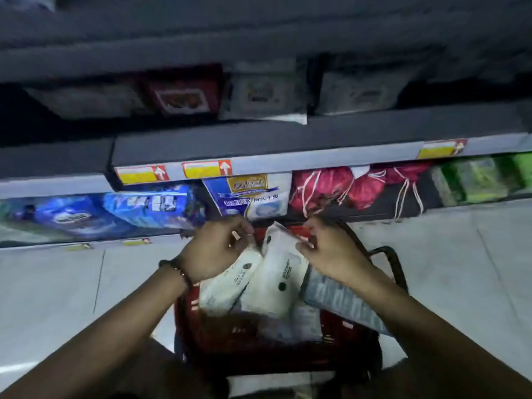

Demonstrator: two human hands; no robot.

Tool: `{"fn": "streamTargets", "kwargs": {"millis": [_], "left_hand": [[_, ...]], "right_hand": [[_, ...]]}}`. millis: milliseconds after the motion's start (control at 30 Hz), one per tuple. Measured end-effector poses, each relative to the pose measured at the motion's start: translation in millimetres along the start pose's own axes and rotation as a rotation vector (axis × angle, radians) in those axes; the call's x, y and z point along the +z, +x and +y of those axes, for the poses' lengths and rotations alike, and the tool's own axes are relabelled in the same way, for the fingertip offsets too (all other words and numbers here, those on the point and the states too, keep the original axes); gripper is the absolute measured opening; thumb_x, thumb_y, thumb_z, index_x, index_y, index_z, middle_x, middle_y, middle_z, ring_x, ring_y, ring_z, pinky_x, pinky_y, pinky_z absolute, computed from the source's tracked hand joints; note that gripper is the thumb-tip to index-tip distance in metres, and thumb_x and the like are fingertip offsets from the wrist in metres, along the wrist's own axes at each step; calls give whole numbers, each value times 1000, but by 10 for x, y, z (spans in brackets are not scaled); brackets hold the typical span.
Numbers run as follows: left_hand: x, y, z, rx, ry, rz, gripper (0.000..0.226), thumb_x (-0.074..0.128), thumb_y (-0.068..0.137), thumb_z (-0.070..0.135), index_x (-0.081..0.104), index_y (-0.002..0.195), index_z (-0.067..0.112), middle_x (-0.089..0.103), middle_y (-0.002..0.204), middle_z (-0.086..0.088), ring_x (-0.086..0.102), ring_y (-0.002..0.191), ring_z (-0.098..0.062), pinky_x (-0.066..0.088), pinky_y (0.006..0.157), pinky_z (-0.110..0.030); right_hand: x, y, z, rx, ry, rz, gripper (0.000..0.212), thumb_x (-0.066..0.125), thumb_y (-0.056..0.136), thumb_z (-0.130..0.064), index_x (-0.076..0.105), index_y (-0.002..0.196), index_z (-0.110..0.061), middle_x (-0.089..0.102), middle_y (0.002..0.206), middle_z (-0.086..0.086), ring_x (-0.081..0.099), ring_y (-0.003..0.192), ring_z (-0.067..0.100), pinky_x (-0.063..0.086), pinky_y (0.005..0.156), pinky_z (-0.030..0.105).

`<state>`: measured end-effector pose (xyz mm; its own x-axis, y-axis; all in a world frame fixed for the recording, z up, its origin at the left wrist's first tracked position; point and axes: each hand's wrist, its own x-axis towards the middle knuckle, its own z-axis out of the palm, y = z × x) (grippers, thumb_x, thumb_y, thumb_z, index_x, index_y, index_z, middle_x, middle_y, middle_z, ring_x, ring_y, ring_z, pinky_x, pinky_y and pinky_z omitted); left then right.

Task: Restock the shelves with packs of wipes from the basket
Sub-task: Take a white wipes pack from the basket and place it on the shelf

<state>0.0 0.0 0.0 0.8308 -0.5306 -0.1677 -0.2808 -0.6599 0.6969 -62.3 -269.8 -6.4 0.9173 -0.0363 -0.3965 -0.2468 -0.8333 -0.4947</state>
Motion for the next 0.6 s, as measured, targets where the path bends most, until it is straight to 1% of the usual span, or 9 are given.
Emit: {"fn": "streamTargets", "kwargs": {"millis": [67,167,200,267,333,400,467,533,600], "left_hand": [[243,-12,-128,92,70,21,14,67,95,20,66,101,32,68,95,16,67,74,-7,53,70,-30],[583,-18,-348,228,136,95,10,66,98,26,67,105,33,61,100,20,62,86,-3,52,78,-26],[681,-40,-370,271,175,127,10,64,98,30,67,107,33,61,101,20,61,90,-5,52,80,-29],[787,-60,-397,330,325,137,18,57,98,39,68,111,32,67,107,17,61,95,-15,50,84,-38],[826,-126,-361,284,431,127,24,55,100,45,67,117,34,71,115,18,60,101,-20,47,88,-38],[840,-269,-285,178,338,119,29,56,102,49,65,127,37,72,119,21,59,110,-16,45,95,-36],[803,-322,-199,85,317,79,42,51,103,57,55,141,41,70,124,24,54,119,-15,42,103,-41],[776,-298,-168,67,365,17,49,46,102,63,47,147,44,68,129,26,50,128,-19,38,107,-46],[776,-330,-144,43,383,-20,48,46,101,63,48,146,45,67,131,26,49,132,-21,37,110,-49]], "right_hand": [[267,9,226,3,23,26,46,72,94,-40,58,131,-19,72,118,6,68,108,28,52,85,35],[692,39,540,-8,99,130,37,74,94,-36,62,124,-18,71,109,4,69,103,28,50,83,34],[800,46,603,-21,85,147,35,71,95,-37,61,122,-17,70,112,5,68,105,29,49,84,35],[899,73,626,-12,39,89,38,66,99,-41,57,125,-15,70,118,9,67,109,32,49,83,36],[949,-15,638,72,151,83,42,70,96,-43,59,127,-17,74,113,5,71,104,28,50,79,33],[1016,-164,606,123,223,148,43,71,95,-45,61,126,-17,77,107,4,73,100,28,54,79,35],[1018,-223,516,159,176,103,40,62,100,-48,61,121,-14,76,107,6,72,94,29,52,73,35],[974,-241,413,185,123,47,38,53,103,-53,65,103,-17,74,98,7,71,89,29,50,71,34],[918,-311,347,189,70,42,51,49,101,-61,60,81,-16,72,87,7,71,86,30,48,72,36]]}}
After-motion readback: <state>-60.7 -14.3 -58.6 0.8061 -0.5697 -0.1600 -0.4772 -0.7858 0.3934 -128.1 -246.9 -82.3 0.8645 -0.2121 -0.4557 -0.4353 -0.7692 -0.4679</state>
